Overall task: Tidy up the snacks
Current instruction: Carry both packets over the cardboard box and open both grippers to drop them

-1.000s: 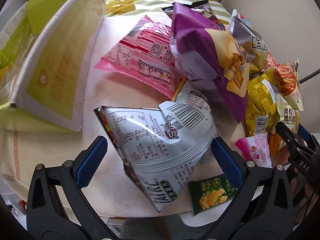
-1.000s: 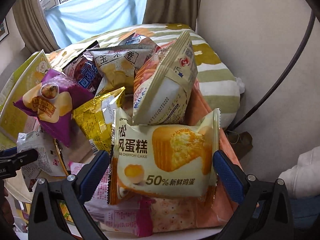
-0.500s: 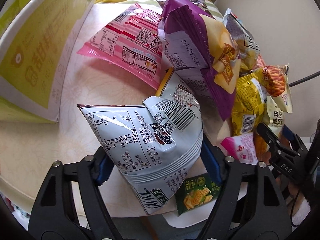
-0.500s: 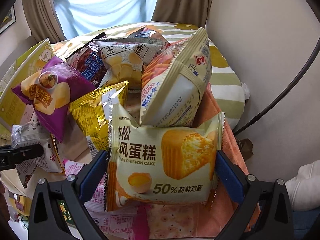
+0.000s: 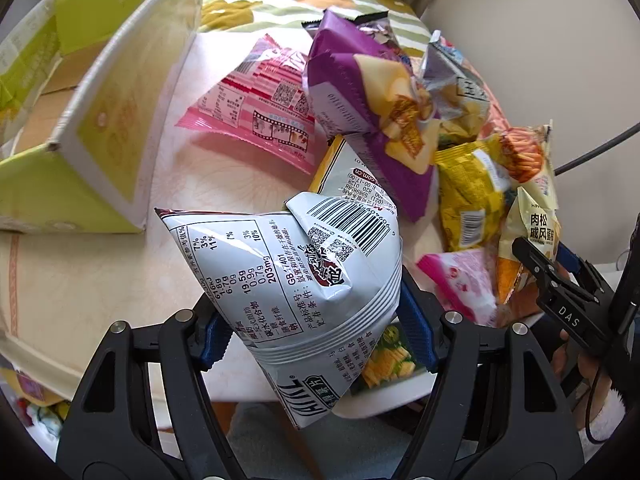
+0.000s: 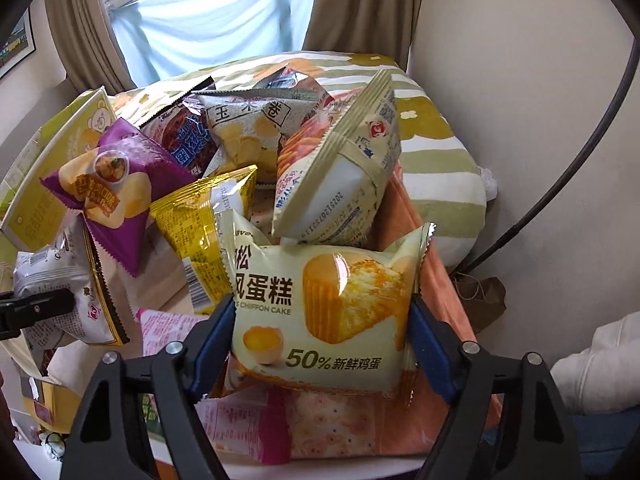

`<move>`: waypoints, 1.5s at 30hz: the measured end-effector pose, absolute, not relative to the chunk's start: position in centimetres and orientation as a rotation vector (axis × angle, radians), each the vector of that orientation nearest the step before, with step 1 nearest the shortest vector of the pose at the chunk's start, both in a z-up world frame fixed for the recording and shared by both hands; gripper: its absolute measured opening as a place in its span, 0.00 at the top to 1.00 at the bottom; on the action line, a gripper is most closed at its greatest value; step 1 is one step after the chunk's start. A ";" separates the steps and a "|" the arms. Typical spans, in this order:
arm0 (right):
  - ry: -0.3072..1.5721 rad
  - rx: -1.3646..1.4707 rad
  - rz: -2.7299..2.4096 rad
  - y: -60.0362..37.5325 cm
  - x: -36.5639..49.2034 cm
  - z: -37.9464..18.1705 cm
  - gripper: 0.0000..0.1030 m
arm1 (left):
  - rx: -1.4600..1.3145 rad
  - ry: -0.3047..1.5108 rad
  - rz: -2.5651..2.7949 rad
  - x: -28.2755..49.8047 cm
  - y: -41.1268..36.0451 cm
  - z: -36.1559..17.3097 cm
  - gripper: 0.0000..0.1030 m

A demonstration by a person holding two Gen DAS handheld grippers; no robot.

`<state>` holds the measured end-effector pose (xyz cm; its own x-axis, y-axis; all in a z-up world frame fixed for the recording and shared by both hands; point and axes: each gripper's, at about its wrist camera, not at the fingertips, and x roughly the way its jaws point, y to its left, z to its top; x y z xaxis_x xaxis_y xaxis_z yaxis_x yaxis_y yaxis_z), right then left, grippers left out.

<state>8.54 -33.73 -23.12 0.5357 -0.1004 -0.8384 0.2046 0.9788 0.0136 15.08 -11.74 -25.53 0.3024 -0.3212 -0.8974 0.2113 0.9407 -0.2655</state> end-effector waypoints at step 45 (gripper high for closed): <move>0.939 0.027 0.091 -0.3 27.4 -13.8 0.25 | 0.113 1.055 -0.285 31.7 14.2 -16.8 0.14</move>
<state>27.40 -0.29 -13.80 0.5871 0.0896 -0.8045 -0.0665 0.9958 0.0624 31.69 14.22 -16.76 0.4602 -0.1770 -0.8700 0.2845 0.9576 -0.0443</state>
